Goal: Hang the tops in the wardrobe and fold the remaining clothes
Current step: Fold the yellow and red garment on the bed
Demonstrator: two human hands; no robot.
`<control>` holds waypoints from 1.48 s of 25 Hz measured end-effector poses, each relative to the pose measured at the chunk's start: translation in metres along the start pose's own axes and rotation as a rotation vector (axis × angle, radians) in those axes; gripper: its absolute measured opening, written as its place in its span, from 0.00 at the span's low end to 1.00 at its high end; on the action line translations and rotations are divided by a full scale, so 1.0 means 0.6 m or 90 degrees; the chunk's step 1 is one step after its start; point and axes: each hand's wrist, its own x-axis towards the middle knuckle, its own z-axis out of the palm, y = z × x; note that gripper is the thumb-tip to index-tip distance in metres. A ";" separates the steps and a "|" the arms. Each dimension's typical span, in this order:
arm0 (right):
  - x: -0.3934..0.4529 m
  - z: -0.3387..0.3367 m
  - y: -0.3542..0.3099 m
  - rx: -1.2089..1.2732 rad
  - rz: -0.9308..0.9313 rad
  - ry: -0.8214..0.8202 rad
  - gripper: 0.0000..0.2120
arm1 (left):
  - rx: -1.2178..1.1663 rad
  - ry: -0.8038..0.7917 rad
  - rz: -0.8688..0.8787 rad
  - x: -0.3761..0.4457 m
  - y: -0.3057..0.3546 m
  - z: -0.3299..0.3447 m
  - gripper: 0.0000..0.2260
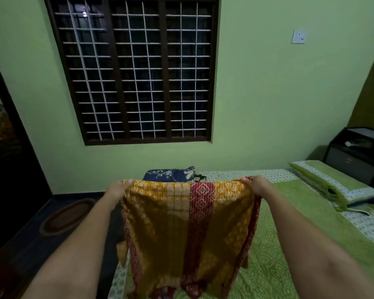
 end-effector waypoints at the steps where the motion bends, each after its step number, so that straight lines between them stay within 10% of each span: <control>1: -0.002 0.000 -0.003 -0.011 0.007 0.022 0.26 | 0.055 0.009 0.011 -0.004 0.007 -0.004 0.26; 7: 0.013 -0.003 -0.007 0.084 0.057 0.067 0.21 | 0.143 0.019 0.019 0.003 0.020 -0.009 0.17; 11: 0.010 -0.010 0.014 0.350 0.040 -0.250 0.12 | -0.032 -0.186 -0.155 -0.007 0.010 -0.027 0.16; 15: 0.020 0.004 0.032 -0.022 -0.054 -0.302 0.23 | 0.146 -0.371 -0.139 -0.007 0.004 -0.032 0.20; 19: 0.024 -0.028 -0.005 -0.218 -0.148 -0.069 0.13 | 0.339 -0.149 0.075 0.001 0.033 -0.028 0.10; 22: 0.028 -0.078 -0.027 0.176 -0.149 0.149 0.10 | 0.254 0.132 0.222 0.017 0.073 -0.061 0.13; 31: 0.031 -0.094 -0.054 0.408 -0.001 0.234 0.21 | -0.098 0.239 0.123 0.009 0.123 -0.060 0.16; 34: 0.021 -0.127 -0.094 0.614 -0.043 0.227 0.21 | -0.370 0.172 0.118 -0.003 0.163 -0.081 0.31; 37: -0.035 -0.198 -0.131 0.784 -0.254 0.192 0.14 | -0.560 0.103 0.255 -0.033 0.203 -0.133 0.17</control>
